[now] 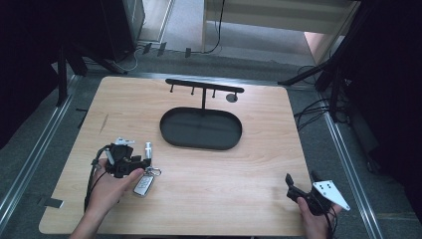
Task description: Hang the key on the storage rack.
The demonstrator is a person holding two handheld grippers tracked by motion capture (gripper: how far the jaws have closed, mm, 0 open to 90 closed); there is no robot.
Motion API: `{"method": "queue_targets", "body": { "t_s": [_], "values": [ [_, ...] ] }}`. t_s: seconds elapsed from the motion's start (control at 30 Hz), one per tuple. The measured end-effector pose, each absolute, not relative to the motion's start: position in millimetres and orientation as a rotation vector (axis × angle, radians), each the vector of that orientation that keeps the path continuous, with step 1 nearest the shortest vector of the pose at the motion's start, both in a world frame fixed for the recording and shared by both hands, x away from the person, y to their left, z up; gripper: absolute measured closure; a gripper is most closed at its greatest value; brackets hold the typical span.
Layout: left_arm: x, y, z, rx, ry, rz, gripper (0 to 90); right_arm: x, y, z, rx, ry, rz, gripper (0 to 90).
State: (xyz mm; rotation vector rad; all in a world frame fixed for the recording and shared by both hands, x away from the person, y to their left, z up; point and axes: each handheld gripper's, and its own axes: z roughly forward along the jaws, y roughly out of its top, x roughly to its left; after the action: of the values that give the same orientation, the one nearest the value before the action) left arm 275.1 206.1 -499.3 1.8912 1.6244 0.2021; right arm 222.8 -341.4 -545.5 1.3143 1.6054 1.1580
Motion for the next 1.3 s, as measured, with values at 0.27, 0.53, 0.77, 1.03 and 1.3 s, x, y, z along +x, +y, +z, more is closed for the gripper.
{"method": "queue_targets", "body": {
  "t_s": [0.27,0.53,0.77,1.03,1.3],
  "values": [
    [294,199,-499,1.965,1.715,0.138,59.2,223,-341,-546,1.313,1.605,1.158,9.6],
    [304,189,-511,2.015,1.775,0.156,62.8,223,-342,-546,1.313,1.603,1.16,9.6],
    [306,180,-515,2.122,1.775,0.255,72.2,223,-342,-546,1.312,1.603,1.16,9.6],
    [304,178,-516,2.187,1.705,0.312,75.1,223,-341,-546,1.315,1.603,1.162,9.6],
    [296,186,-519,2.134,1.595,0.305,75.3,223,-342,-546,1.314,1.604,1.162,9.6]
  ]
}}
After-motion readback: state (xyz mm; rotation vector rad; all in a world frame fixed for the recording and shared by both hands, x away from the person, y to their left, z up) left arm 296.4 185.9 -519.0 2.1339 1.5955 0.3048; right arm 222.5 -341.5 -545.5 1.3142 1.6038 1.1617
